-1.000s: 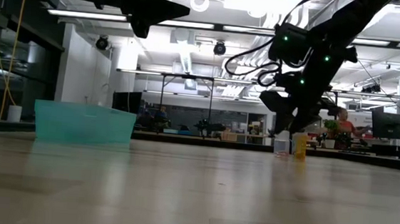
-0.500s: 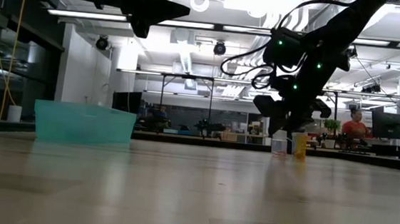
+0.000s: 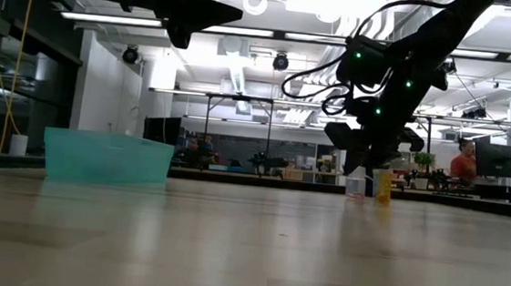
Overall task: Pick and place medicine bottles into bin by pill shape (circle, oval)
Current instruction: Put the transparent capsule bottle into the blue bin
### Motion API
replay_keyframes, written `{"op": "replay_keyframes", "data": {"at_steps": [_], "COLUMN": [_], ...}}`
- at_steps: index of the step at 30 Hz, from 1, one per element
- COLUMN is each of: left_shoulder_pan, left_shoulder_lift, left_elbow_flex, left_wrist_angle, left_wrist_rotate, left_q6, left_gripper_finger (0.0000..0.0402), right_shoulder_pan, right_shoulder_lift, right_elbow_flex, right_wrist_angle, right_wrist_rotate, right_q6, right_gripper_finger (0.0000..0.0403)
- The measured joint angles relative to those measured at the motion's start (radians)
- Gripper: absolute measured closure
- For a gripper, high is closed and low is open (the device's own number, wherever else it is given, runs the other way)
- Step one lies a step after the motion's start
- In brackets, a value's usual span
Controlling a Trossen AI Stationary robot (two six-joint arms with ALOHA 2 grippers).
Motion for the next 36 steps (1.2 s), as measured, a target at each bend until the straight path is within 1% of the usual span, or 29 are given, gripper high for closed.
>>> {"op": "replay_keyframes", "data": {"at_steps": [3,7,9,12,14,16,20,23,25,28,32,34,36], "left_shoulder_pan": [0.0,0.0,0.003,0.014,0.026,0.039,0.058,0.074,0.088,0.127,0.188,0.2,0.197], "left_shoulder_lift": [0.0,0.0,0.0,-0.013,-0.03,-0.06,-0.102,-0.11,-0.108,-0.088,-0.082,-0.081,-0.081], "left_elbow_flex": [0.0,0.0,0.0,0.0,0.0,0.0,0.0,-0.003,-0.032,-0.102,-0.175,-0.193,-0.199], "left_wrist_angle": [0.0,-0.023,-0.044,-0.099,-0.144,-0.21,-0.313,-0.35,-0.32,-0.209,-0.076,-0.042,-0.026], "left_wrist_rotate": [0.0,-0.005,-0.034,-0.077,-0.103,-0.139,-0.204,-0.209,-0.191,-0.136,-0.01,0.068,0.102], "left_q6": [0.0,0.002,0.001,0.002,0.0,-0.009,-0.016,-0.016,-0.01,0.01,0.028,0.058,0.083], "left_gripper_finger": [0.022,0.022,0.022,0.022,0.022,0.022,0.022,0.022,0.022,0.022,0.022,0.022,0.022], "right_shoulder_pan": [0.0,0.0,0.004,0.028,0.057,0.093,0.161,0.194,0.212,0.228,0.234,0.232,0.231], "right_shoulder_lift": [0.0,0.0,-0.007,-0.036,-0.056,-0.068,-0.069,-0.07,-0.07,-0.07,-0.07,-0.07,-0.07], "right_elbow_flex": [0.0,0.0,0.0,0.0,0.0,0.0,0.0,0.0,0.0,0.0,0.0,0.0,0.0], "right_wrist_angle": [0.0,0.002,0.016,0.071,0.135,0.235,0.474,0.62,0.7,0.769,0.815,0.816,0.823], "right_wrist_rotate": [0.002,0.022,0.026,0.029,0.028,0.016,-0.081,-0.171,-0.241,-0.347,-0.473,-0.512,-0.522], "right_q6": [-0.011,-0.047,-0.077,-0.146,-0.21,-0.3,-0.451,-0.54,-0.577,-0.598,-0.626,-0.63,-0.636], "right_gripper_finger": [0.0265,0.0287,0.0296,0.0297,0.0297,0.0296,0.0296,0.0296,0.0296,0.0296,0.0296,0.0296,0.0296]}}
